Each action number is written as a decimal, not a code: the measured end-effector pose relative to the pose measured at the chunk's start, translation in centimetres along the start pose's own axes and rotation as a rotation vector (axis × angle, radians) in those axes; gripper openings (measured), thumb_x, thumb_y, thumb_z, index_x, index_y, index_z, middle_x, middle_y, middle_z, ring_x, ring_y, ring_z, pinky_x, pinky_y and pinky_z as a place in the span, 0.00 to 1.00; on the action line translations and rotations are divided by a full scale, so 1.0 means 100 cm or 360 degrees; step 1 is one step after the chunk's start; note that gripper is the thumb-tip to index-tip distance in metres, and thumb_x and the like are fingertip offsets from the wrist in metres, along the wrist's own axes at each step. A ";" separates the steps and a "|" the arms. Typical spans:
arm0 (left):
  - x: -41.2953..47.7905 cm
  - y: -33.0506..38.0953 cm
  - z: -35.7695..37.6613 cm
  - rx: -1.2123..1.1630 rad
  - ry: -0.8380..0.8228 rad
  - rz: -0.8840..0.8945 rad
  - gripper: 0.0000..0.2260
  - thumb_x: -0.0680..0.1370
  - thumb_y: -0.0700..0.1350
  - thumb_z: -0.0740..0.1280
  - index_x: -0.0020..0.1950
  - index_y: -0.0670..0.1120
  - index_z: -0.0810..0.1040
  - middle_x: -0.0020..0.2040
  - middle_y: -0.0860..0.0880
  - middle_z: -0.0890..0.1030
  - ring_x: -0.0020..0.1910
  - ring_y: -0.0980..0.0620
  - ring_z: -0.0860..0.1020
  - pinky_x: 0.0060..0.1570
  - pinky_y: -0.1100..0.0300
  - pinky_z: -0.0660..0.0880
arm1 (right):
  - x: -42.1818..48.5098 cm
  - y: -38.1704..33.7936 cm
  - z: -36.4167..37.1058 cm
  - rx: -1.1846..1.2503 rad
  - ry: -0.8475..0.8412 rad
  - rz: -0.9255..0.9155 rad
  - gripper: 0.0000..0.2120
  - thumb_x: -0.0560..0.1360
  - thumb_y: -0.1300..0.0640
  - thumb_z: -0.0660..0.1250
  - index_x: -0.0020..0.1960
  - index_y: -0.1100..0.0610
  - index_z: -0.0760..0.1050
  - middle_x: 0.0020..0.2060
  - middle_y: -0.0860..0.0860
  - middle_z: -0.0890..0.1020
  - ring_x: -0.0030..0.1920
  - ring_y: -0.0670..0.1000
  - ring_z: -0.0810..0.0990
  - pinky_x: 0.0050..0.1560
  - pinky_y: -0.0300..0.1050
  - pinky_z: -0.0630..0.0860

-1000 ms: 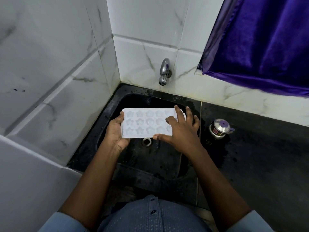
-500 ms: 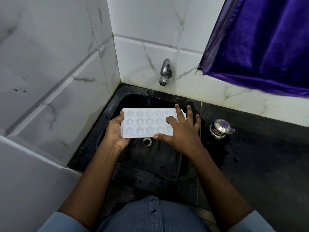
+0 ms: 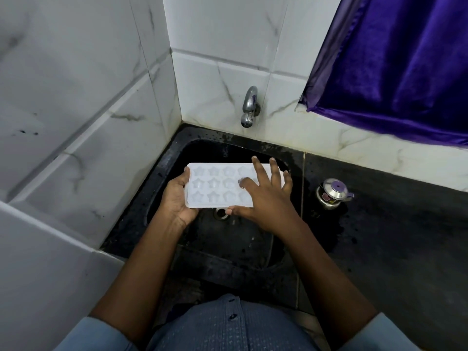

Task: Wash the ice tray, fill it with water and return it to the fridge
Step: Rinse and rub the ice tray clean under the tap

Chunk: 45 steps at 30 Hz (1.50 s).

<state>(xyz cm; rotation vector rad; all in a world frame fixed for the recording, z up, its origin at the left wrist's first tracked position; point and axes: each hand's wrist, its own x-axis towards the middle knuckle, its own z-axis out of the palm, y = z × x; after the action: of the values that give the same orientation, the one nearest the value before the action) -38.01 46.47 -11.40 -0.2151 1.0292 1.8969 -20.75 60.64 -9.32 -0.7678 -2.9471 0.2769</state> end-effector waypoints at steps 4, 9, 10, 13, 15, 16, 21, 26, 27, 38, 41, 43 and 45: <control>0.000 0.001 0.001 0.0006 0.0004 0.0016 0.20 0.87 0.53 0.60 0.56 0.41 0.86 0.54 0.39 0.88 0.48 0.39 0.89 0.35 0.45 0.85 | 0.001 0.000 -0.002 -0.0072 0.0018 0.0036 0.39 0.67 0.17 0.57 0.70 0.39 0.71 0.85 0.50 0.43 0.82 0.62 0.34 0.76 0.71 0.36; 0.000 0.001 0.000 0.0020 -0.0023 0.0004 0.19 0.87 0.54 0.61 0.61 0.40 0.84 0.56 0.38 0.88 0.50 0.38 0.88 0.37 0.44 0.85 | 0.002 -0.003 -0.004 -0.0104 0.0031 0.0026 0.44 0.62 0.15 0.49 0.66 0.39 0.73 0.85 0.51 0.45 0.82 0.63 0.35 0.76 0.72 0.36; 0.000 0.001 0.000 0.0017 -0.0023 0.0004 0.19 0.87 0.54 0.61 0.61 0.40 0.83 0.57 0.38 0.88 0.50 0.38 0.88 0.37 0.43 0.85 | 0.002 -0.003 -0.004 -0.0096 0.0023 0.0033 0.44 0.61 0.15 0.49 0.66 0.39 0.73 0.85 0.51 0.45 0.82 0.62 0.35 0.76 0.72 0.36; 0.001 0.002 -0.003 0.0012 -0.0027 0.0015 0.20 0.87 0.54 0.61 0.62 0.40 0.83 0.57 0.38 0.88 0.50 0.38 0.88 0.37 0.44 0.85 | 0.003 -0.004 -0.003 -0.0062 0.0014 0.0056 0.42 0.63 0.16 0.52 0.67 0.38 0.71 0.85 0.50 0.44 0.82 0.61 0.34 0.76 0.71 0.35; 0.001 0.003 -0.003 0.0019 -0.0041 0.0003 0.20 0.86 0.55 0.61 0.62 0.40 0.83 0.58 0.38 0.87 0.51 0.38 0.88 0.38 0.43 0.85 | 0.003 -0.005 -0.002 -0.0054 0.0013 0.0042 0.43 0.62 0.15 0.51 0.67 0.39 0.72 0.85 0.50 0.45 0.82 0.61 0.34 0.75 0.71 0.35; 0.001 0.003 -0.004 0.0023 -0.0049 -0.0007 0.20 0.86 0.55 0.61 0.63 0.40 0.83 0.59 0.38 0.87 0.52 0.37 0.88 0.39 0.43 0.85 | 0.004 -0.005 -0.002 -0.0052 0.0007 0.0034 0.44 0.61 0.15 0.50 0.66 0.40 0.72 0.85 0.50 0.45 0.82 0.61 0.34 0.75 0.71 0.35; 0.002 0.004 -0.006 -0.0014 -0.0043 0.0005 0.20 0.87 0.54 0.61 0.61 0.40 0.84 0.57 0.38 0.88 0.50 0.38 0.88 0.37 0.44 0.85 | 0.003 -0.006 -0.003 -0.0016 -0.0013 0.0040 0.41 0.64 0.16 0.51 0.68 0.39 0.70 0.85 0.51 0.45 0.82 0.61 0.34 0.76 0.71 0.35; 0.004 0.004 -0.008 -0.0030 -0.0071 -0.0013 0.20 0.86 0.54 0.62 0.61 0.40 0.84 0.59 0.37 0.87 0.52 0.37 0.88 0.39 0.42 0.85 | 0.004 -0.008 -0.002 -0.0021 -0.0036 0.0008 0.42 0.64 0.17 0.51 0.67 0.41 0.71 0.85 0.51 0.47 0.83 0.62 0.35 0.76 0.71 0.35; 0.004 0.003 -0.008 -0.0035 -0.0069 -0.0017 0.20 0.86 0.55 0.62 0.61 0.40 0.84 0.59 0.37 0.87 0.52 0.37 0.88 0.39 0.42 0.85 | 0.004 -0.009 -0.002 -0.0023 -0.0037 0.0014 0.42 0.64 0.17 0.51 0.67 0.41 0.71 0.85 0.51 0.47 0.83 0.62 0.35 0.76 0.71 0.35; 0.009 0.008 -0.007 -0.0054 -0.0079 0.0015 0.20 0.86 0.54 0.63 0.63 0.40 0.83 0.60 0.37 0.86 0.54 0.37 0.87 0.41 0.42 0.85 | 0.004 -0.011 -0.004 0.0000 -0.0040 0.0053 0.41 0.67 0.18 0.51 0.71 0.41 0.69 0.85 0.51 0.47 0.83 0.61 0.36 0.76 0.70 0.37; 0.008 0.006 -0.005 -0.0045 -0.0085 0.0007 0.20 0.86 0.55 0.62 0.63 0.40 0.83 0.60 0.38 0.87 0.54 0.37 0.87 0.41 0.41 0.85 | 0.004 -0.014 -0.008 0.0010 -0.0032 0.0069 0.43 0.65 0.18 0.51 0.70 0.43 0.69 0.85 0.52 0.47 0.83 0.61 0.36 0.76 0.70 0.37; 0.008 0.004 -0.004 -0.0043 -0.0079 0.0004 0.21 0.86 0.55 0.62 0.64 0.40 0.83 0.59 0.37 0.87 0.54 0.36 0.87 0.41 0.41 0.85 | 0.005 -0.018 -0.010 0.0026 0.0017 0.0067 0.45 0.64 0.17 0.48 0.70 0.45 0.68 0.85 0.52 0.48 0.83 0.61 0.37 0.76 0.70 0.39; 0.008 0.003 -0.003 -0.0025 -0.0066 -0.0004 0.21 0.87 0.55 0.62 0.65 0.39 0.82 0.60 0.37 0.86 0.54 0.36 0.87 0.41 0.42 0.85 | 0.007 -0.022 -0.009 0.0041 0.0019 0.0022 0.44 0.65 0.18 0.50 0.70 0.44 0.67 0.85 0.52 0.47 0.83 0.61 0.37 0.76 0.70 0.39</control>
<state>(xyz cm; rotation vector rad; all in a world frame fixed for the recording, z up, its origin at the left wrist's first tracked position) -38.72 46.70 -11.84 -0.1852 0.9865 1.9000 -22.28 59.25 -7.95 -0.7839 -2.9220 0.3093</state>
